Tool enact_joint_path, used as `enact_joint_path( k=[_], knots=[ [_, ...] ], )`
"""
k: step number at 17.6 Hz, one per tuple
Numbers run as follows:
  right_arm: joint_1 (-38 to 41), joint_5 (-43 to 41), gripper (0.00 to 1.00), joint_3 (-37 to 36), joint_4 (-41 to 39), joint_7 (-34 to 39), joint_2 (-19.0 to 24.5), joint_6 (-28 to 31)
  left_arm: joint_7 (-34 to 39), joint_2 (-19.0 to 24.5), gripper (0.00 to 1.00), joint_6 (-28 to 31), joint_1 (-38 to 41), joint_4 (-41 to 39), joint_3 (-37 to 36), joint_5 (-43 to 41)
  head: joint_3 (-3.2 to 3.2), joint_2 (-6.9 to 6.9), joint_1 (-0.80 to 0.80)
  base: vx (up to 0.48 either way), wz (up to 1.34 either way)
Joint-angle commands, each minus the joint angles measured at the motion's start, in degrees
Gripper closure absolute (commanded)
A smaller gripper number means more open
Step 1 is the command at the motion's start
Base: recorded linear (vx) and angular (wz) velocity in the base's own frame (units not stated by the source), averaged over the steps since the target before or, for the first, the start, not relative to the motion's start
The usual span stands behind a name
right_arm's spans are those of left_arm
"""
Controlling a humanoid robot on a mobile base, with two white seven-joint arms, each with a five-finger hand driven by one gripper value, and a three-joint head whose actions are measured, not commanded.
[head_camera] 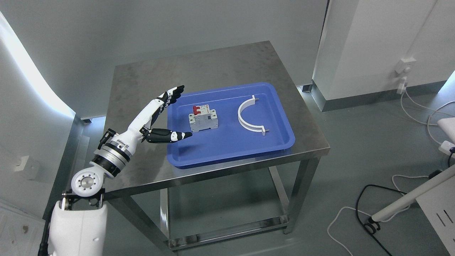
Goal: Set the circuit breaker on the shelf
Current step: 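Reach the left hand toward the grey circuit breaker in the blue tray, then close the left hand fingers around the circuit breaker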
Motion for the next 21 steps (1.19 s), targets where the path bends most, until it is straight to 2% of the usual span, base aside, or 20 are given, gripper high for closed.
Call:
enact_joint_path(
  k=[1,8,11,17,21],
  knots=[
    [1.0,0.0,0.00,0.0,0.0,-0.1,-1.0,-1.7,-1.5,2.4,0.01,5.6,-9.0,5.8,-10.2,-6.6,0.00,0.00,0.00,0.000,0.00],
    [1.0,0.0,0.00,0.0,0.0,-0.1,-1.0,-1.7,-1.6,-2.9,0.05,5.6,-9.9,10.6,-13.4,-13.6,0.00,0.00,0.00,0.000,0.00],
    [1.0,0.0,0.00,0.0,0.0,-0.1,-1.0,-1.7,-1.6,-5.2,0.15,5.6,-9.8,10.6,-13.3,-14.1,0.00,0.00,0.00,0.000,0.00],
    [1.0,0.0,0.00,0.0,0.0,-0.1,-1.0,-1.7,-1.5,-5.2,0.38,5.2,-9.8,12.1,-10.8,-14.2,0.00,0.00,0.00,0.000,0.00],
    [1.0,0.0,0.00,0.0,0.0,-0.1,-1.0,-1.7,-0.9,-4.5,0.37,3.6,-11.4,15.3,-6.2,-14.2,0.00,0.00,0.00,0.000,0.00]
  ],
)
